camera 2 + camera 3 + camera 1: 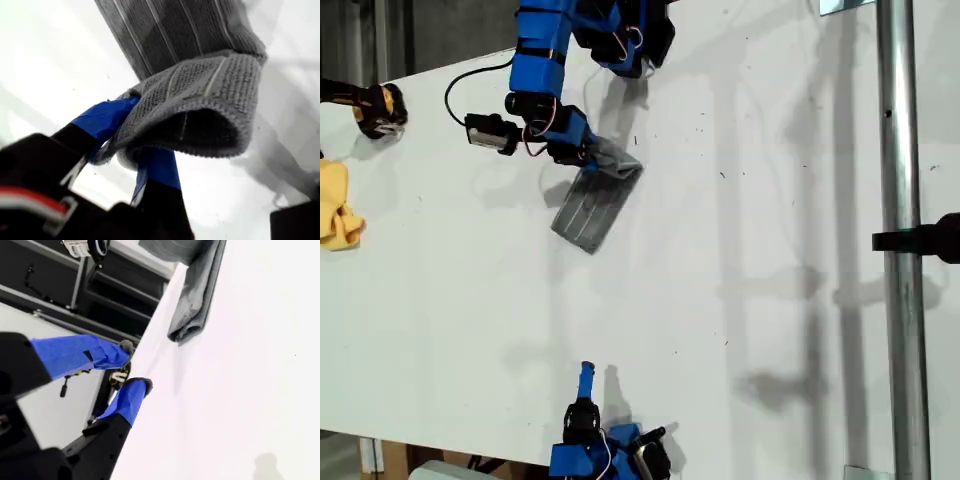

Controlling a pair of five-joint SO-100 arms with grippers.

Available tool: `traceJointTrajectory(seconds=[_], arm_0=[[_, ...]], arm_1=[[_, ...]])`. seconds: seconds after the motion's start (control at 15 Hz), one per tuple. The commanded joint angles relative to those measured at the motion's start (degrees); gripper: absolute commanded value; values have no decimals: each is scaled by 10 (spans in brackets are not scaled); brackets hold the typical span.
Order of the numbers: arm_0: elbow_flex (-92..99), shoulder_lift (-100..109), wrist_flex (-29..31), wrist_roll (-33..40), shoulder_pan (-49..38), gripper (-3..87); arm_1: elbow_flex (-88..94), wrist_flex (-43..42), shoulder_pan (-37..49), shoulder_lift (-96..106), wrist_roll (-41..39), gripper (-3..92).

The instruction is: Grasp corners of a towel and fold twice.

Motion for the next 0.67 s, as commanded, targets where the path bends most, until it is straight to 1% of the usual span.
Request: traceJointTrajectory(seconds=[0.0, 0.2, 0.4, 0.6], arm_0=[[-13, 4, -11, -7, 2, 90], [-13, 4, -12, -5, 1, 90], [-11, 4, -13, -7, 0, 90], [-10, 4, -19, -4, -2, 90]], arm_1=[[-33, -79, 31, -13, -23, -1], [-45, -196, 48, -50, -44, -1], [-75, -280, 45, -88, -63, -1], [-104, -337, 49, -139, -71, -1]])
